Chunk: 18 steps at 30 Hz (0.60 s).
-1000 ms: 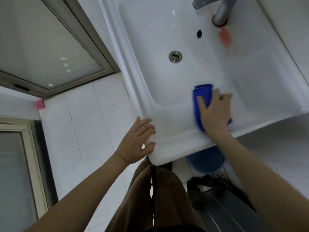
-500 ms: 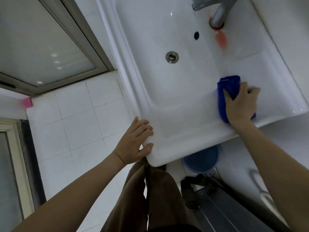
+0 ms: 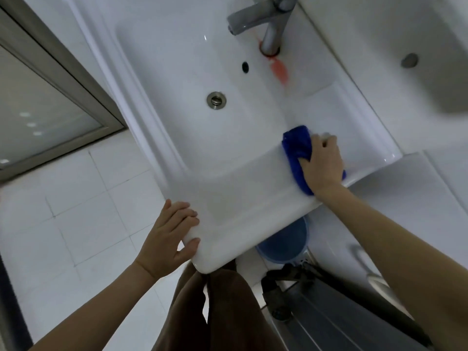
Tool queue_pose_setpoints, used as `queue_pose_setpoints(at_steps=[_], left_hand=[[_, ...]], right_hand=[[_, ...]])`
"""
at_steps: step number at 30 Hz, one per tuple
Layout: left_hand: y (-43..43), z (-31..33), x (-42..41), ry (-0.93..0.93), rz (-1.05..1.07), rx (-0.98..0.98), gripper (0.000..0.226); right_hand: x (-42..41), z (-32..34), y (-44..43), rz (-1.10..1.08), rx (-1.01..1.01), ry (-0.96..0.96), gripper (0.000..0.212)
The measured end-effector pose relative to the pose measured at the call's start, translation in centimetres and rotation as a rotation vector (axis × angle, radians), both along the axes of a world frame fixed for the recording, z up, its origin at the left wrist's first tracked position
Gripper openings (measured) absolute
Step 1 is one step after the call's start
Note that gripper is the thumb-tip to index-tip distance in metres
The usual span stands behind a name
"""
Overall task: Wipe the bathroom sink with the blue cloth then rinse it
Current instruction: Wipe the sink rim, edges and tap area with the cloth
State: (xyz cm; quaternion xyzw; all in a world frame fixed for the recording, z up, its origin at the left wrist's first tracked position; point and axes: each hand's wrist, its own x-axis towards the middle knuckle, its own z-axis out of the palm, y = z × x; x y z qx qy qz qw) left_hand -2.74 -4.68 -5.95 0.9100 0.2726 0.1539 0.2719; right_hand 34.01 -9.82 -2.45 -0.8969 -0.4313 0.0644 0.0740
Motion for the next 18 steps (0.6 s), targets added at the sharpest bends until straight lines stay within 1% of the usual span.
queue_pose_setpoints(at_steps=[2,5,8,11,13,16,18], left_hand=[[-0.1,-0.2,0.1,-0.014,0.02,-0.01,0.031],[0.0,-0.4,0.1,-0.022,0.024,-0.018,0.032],[0.1,-0.5,-0.1,-0.032,0.006,-0.027,0.039],[0.2,-0.3,-0.2,-0.03,-0.014,-0.025,0.038],[0.2,-0.2,-0.3,-0.013,-0.016,-0.025,0.039],[0.3,-0.2,-0.2,-0.016,-0.011,-0.044,0.043],[0.2,-0.2,-0.1,-0.03,-0.006,-0.053,0.042]], right_hand=[[2.2,-0.2,0.2,0.021,-0.029,-0.111,0.037],[3.3,-1.3,2.6,0.084,-0.014,-0.189,0.032],[4.4,-1.1,8.2,0.098,-0.001,-0.238,0.04],[4.5,-0.1,11.7,0.086,-0.021,-0.23,0.045],[4.4,0.3,9.7,0.091,-0.021,-0.208,0.043],[4.5,0.8,2.2,0.093,0.005,-0.199,0.034],[4.9,1.0,-0.6,0.063,0.002,-0.217,0.029]])
